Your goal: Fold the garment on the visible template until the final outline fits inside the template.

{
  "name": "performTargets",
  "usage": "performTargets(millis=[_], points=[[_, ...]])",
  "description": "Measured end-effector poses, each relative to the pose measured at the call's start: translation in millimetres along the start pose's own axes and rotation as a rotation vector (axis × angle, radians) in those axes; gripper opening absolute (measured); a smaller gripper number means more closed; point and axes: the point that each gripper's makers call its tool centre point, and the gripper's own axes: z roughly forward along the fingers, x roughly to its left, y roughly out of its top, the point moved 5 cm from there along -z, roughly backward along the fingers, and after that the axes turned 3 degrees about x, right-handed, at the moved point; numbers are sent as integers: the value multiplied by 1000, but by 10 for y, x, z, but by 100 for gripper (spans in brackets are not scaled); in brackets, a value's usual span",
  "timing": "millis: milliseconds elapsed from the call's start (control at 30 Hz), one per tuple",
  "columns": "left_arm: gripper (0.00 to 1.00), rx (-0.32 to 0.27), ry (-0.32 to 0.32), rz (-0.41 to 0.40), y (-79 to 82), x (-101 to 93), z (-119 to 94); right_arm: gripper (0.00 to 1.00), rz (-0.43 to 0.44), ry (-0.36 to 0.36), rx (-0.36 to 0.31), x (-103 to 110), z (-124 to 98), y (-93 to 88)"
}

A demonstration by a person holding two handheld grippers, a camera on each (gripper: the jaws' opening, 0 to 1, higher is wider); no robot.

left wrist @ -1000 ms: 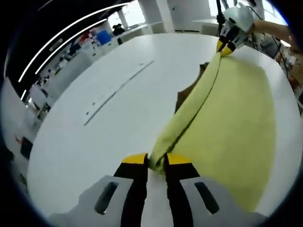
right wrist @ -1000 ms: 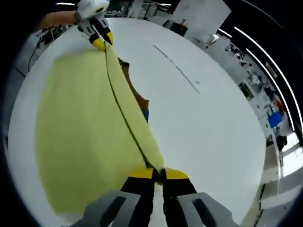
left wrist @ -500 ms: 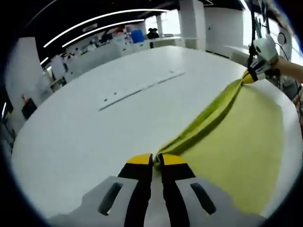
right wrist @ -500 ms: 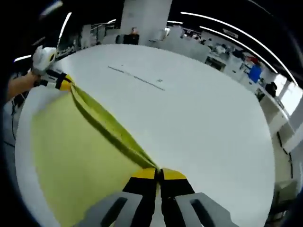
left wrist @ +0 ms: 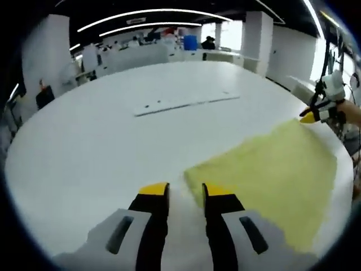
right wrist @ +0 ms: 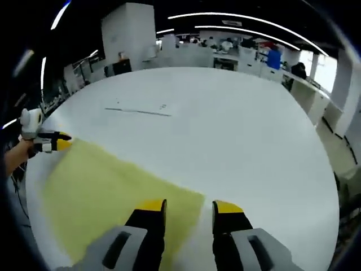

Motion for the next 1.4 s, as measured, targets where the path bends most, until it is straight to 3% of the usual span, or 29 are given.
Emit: performTargets(millis=[100, 267, 600, 1100, 1400], points=[[37, -13, -40, -12, -19, -38, -55, 38, 1, 25, 8, 59, -52, -19], [44, -36, -84, -27, -31, -107, -220, 50, 10, 65, 39, 140, -174, -115], [56, -43, -144, -49, -157, -210, -491, 53, -16, 125, 64, 298, -440, -380], [53, -26, -225, -29, -451, -505, -846, 50, -49, 194, 63, 538, -810, -784], [48, 15, -245, -41, -725, -608, -917, 46, -27, 222, 78, 612, -915, -1052]])
